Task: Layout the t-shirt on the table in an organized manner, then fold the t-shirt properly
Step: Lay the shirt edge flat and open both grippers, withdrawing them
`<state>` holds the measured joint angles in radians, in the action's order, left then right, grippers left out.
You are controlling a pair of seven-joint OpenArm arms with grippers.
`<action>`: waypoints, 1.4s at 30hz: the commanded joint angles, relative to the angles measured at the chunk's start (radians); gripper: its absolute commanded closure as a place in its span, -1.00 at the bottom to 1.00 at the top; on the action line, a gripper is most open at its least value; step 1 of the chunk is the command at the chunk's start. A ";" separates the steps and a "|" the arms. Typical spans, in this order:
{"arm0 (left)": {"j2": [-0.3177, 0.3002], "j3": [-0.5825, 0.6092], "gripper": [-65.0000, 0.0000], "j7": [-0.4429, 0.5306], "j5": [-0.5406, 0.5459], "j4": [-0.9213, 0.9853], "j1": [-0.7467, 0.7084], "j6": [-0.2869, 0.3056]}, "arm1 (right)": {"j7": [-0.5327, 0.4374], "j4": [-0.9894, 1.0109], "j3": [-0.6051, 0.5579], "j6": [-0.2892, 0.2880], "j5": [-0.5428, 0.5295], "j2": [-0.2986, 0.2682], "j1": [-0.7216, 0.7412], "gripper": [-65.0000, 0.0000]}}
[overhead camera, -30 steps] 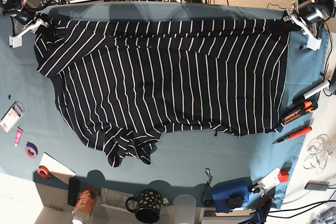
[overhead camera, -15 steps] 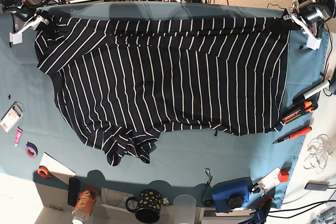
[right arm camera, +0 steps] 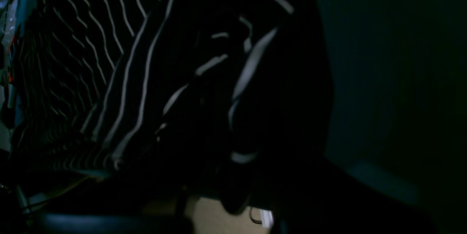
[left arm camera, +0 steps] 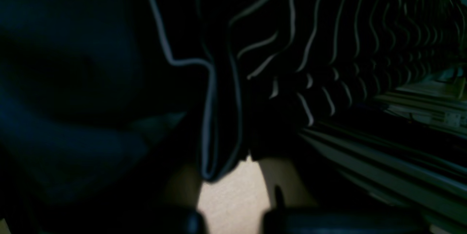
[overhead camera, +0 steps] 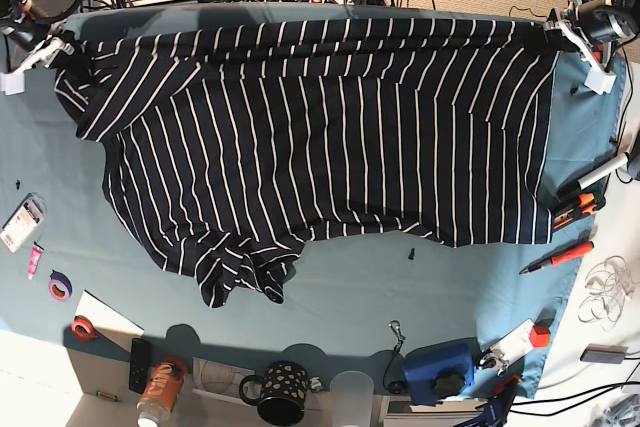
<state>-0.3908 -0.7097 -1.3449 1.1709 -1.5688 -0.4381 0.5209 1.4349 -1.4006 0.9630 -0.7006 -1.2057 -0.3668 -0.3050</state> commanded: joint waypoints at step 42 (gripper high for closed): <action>-0.039 -0.180 0.17 0.142 -0.073 -0.321 0.086 0.037 | -0.039 -0.013 0.139 0.002 -0.219 -0.132 0.191 0.34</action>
<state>-0.4110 -0.8837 -1.2209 1.0847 -1.8748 -0.3515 0.5579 1.4139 -1.4002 1.0977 -0.6975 -1.4006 -0.4679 -0.1173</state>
